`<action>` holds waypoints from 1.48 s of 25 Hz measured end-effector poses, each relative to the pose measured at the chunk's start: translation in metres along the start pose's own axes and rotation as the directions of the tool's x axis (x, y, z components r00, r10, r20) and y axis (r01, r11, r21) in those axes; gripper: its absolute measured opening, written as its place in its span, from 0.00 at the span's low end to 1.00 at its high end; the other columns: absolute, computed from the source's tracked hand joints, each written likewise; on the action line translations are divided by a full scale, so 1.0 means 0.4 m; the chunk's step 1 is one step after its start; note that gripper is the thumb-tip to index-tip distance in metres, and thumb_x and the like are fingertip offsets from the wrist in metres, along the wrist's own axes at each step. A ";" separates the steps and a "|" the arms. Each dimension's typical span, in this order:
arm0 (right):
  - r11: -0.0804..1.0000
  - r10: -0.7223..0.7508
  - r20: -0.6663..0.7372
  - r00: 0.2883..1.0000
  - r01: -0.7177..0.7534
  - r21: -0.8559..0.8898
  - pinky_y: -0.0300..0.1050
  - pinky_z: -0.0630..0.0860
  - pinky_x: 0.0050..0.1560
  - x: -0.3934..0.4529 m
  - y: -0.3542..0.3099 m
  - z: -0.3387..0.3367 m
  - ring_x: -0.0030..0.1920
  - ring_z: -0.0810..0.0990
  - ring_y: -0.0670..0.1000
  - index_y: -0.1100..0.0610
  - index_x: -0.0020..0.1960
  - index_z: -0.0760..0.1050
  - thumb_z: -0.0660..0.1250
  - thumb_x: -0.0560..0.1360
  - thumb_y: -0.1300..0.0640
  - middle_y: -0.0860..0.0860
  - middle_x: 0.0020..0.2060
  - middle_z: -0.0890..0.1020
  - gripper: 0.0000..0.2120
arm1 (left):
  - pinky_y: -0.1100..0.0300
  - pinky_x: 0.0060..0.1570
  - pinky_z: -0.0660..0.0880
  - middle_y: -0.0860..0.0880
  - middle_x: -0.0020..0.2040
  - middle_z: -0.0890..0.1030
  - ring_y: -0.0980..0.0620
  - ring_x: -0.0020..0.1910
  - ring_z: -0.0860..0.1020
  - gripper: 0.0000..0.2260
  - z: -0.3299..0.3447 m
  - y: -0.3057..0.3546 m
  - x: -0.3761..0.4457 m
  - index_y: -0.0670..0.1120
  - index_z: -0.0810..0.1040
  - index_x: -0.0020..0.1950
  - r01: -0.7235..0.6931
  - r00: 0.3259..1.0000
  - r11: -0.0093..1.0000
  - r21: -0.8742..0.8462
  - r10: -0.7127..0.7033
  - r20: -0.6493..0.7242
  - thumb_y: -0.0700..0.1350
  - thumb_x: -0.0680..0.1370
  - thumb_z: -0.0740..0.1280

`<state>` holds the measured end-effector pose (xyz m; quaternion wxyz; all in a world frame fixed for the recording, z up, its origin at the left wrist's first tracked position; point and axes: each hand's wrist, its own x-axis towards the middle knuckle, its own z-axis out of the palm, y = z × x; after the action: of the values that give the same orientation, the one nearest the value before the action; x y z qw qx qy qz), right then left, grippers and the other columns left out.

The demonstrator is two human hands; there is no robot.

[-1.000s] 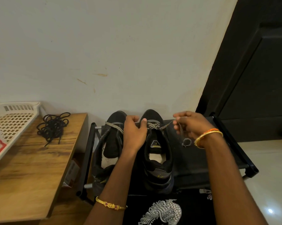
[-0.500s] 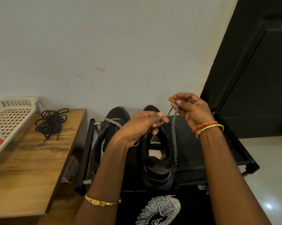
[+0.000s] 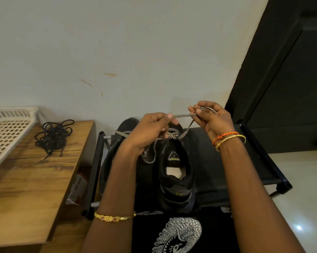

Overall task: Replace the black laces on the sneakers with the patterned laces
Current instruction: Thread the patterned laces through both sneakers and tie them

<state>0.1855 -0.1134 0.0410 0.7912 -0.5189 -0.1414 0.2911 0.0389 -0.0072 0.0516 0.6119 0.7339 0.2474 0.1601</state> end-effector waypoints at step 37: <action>0.510 -0.088 0.440 0.894 0.420 -0.751 0.40 0.79 0.47 -0.055 0.066 0.032 0.44 0.82 0.45 0.51 0.48 0.83 0.72 0.72 0.56 0.47 0.40 0.85 0.06 | 0.69 0.23 0.63 0.52 0.32 0.79 0.60 0.25 0.66 0.06 -0.011 -0.033 -0.002 0.45 0.84 0.40 0.277 0.950 0.960 -0.031 -0.279 -0.138 0.47 0.74 0.72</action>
<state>0.1533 -0.1097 0.0243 0.4467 -0.7428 -0.4742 0.1543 0.0335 -0.0022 0.0397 0.6134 0.6751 0.3902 0.1254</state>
